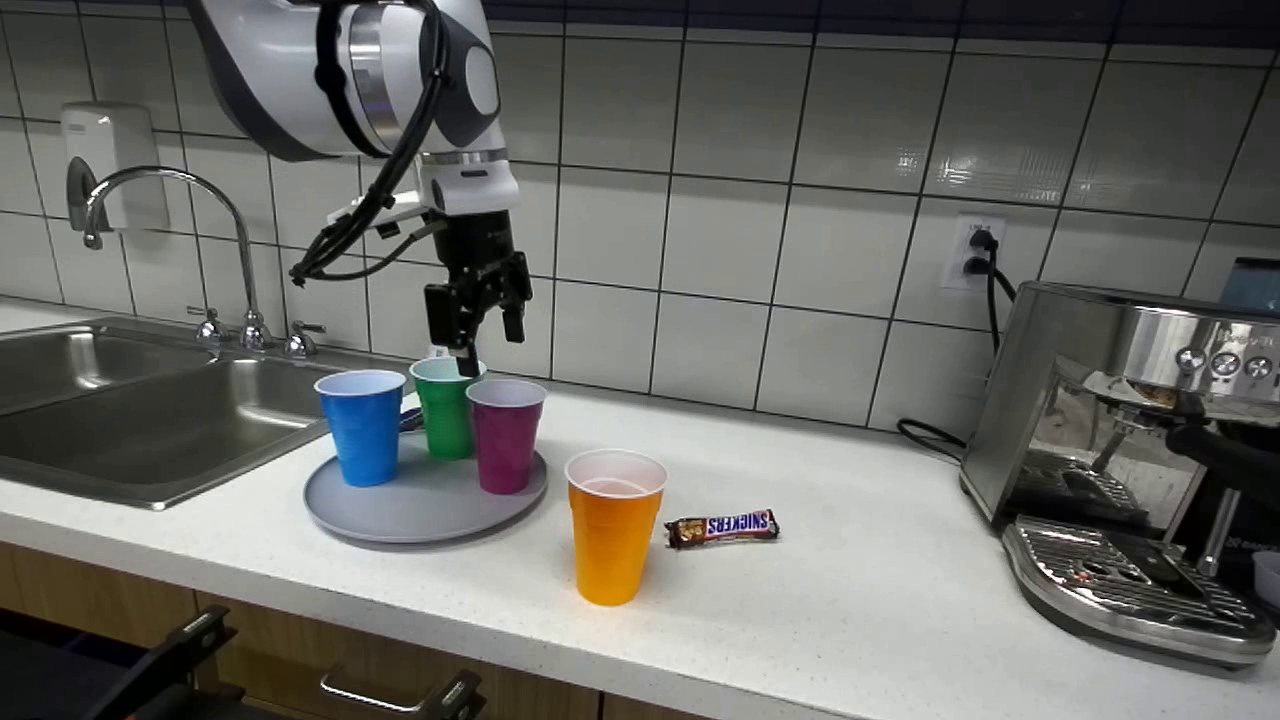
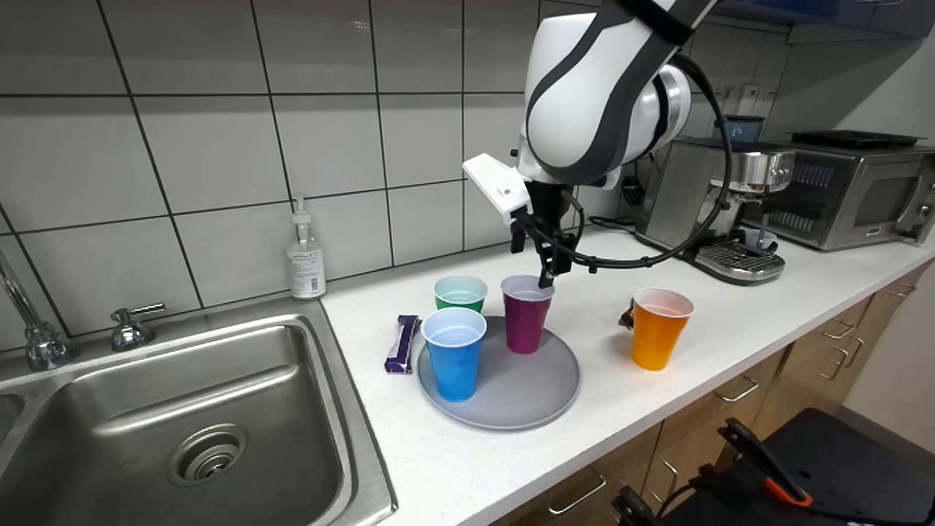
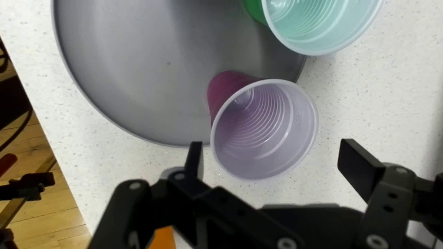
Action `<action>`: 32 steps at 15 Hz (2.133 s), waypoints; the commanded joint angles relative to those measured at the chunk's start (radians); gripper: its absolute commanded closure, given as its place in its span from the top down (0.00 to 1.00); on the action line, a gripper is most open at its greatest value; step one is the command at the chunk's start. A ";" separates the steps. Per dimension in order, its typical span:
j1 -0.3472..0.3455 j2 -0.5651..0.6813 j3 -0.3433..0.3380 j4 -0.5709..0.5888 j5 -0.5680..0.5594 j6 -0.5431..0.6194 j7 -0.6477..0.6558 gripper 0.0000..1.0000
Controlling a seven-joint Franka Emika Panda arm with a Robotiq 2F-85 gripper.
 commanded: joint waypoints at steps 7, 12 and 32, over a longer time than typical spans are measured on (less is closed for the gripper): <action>-0.007 -0.164 -0.005 -0.081 0.368 -0.071 -0.427 1.00; -0.038 -0.206 -0.014 -0.072 0.417 -0.183 -0.597 1.00; -0.175 -0.270 -0.030 -0.099 0.274 -0.368 -1.042 1.00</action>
